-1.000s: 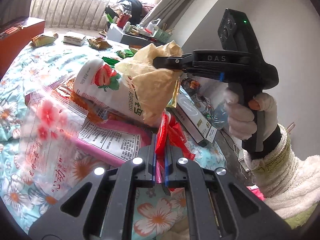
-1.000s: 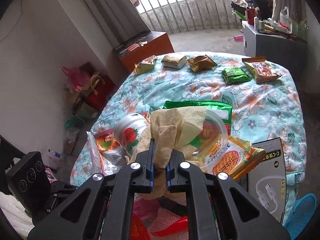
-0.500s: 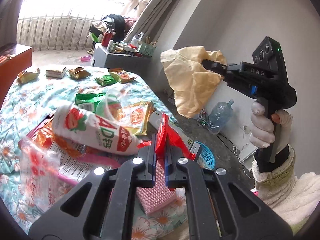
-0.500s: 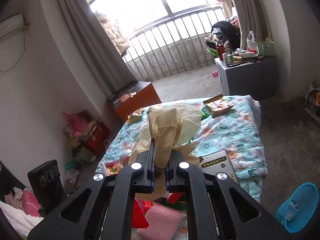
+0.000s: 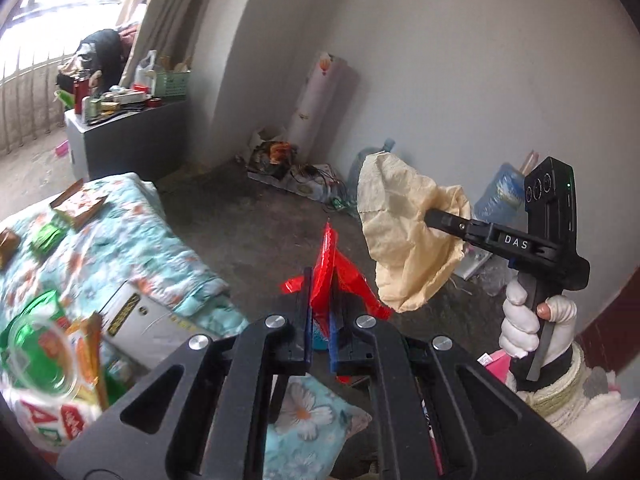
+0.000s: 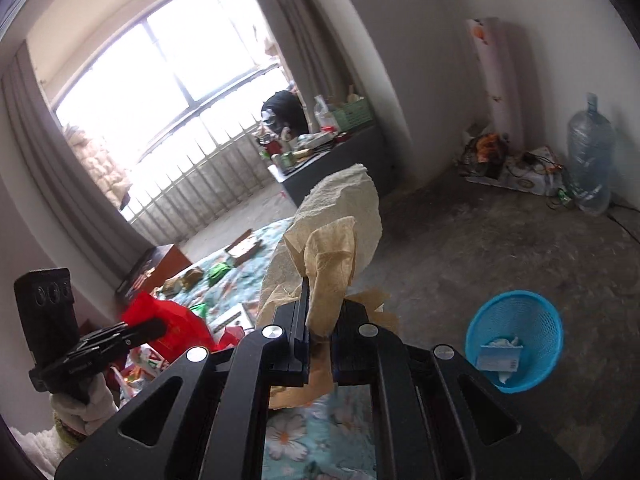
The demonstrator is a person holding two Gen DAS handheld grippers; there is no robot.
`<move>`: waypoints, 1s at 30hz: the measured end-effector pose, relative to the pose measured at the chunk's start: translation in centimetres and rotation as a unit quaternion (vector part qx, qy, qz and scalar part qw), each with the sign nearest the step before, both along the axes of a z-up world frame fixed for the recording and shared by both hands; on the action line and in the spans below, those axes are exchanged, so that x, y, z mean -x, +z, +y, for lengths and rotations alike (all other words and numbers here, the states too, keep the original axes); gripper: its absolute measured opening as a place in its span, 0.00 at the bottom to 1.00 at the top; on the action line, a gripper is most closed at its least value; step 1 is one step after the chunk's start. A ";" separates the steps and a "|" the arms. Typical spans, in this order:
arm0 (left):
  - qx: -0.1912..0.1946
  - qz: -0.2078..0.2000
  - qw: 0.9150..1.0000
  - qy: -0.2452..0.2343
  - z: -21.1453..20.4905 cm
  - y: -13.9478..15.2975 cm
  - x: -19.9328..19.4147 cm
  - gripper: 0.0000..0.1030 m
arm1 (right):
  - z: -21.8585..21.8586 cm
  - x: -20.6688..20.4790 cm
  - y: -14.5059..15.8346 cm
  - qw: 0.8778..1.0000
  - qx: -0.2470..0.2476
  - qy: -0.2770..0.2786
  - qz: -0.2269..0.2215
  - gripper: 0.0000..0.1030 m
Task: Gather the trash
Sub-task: 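Carry red wrapper and tan paper over the wastebasket and open both tools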
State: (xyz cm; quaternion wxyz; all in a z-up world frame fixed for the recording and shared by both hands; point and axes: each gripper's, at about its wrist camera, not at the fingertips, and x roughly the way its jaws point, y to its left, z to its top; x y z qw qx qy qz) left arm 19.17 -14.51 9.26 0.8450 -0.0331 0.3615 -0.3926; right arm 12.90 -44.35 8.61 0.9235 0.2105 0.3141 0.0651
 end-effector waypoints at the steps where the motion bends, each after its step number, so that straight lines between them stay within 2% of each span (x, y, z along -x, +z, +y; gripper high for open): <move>1: -0.015 0.002 1.000 -0.017 -2.4 -0.3 -0.8 0.04 | -1.3 0.1 -1.0 1.000 -0.004 -0.015 0.011 0.07; 4: -0.068 0.003 0.996 -0.055 -9.4 -1.8 -2.7 0.04 | -5.2 -0.3 -4.4 0.997 -0.020 -0.060 0.049 0.07; 7: -0.117 0.015 0.989 -0.094 -16.4 -4.2 -4.6 0.04 | -8.5 -1.1 -8.4 0.990 -0.040 -0.098 0.090 0.07; 10: -0.162 0.041 0.978 -0.121 -22.9 -7.8 -6.5 0.04 | -11.8 -2.1 -12.7 0.981 -0.070 -0.129 0.127 0.07; 14: -0.207 0.058 0.967 -0.140 -29.3 -12.6 -8.4 0.04 | -15.2 -4.1 -18.1 0.968 -0.104 -0.154 0.169 0.07; 20: -0.263 0.081 0.949 -0.155 -35.6 -19.7 -10.2 0.04 | -19.6 -6.5 -25.7 0.947 -0.153 -0.175 0.221 0.08; 23: -0.280 0.099 0.942 -0.156 -37.6 -22.3 -10.9 0.04 | -21.9 -7.7 -28.9 0.936 -0.173 -0.189 0.243 0.10; 26: -0.288 0.102 0.940 -0.155 -39.0 -24.2 -11.3 0.05 | -23.6 -8.4 -31.7 0.926 -0.199 -0.198 0.254 0.12; 28: -0.290 0.102 0.939 -0.151 -39.4 -25.3 -11.4 0.10 | -24.7 -8.6 -33.7 0.916 -0.223 -0.207 0.262 0.21; 29: -0.290 0.103 0.940 -0.149 -39.7 -25.6 -11.4 0.18 | -25.1 -8.7 -34.3 0.913 -0.231 -0.209 0.263 0.30; 30: -0.290 0.102 0.940 -0.146 -40.0 -25.9 -11.4 0.32 | -25.4 -8.9 -35.0 0.912 -0.235 -0.209 0.264 0.36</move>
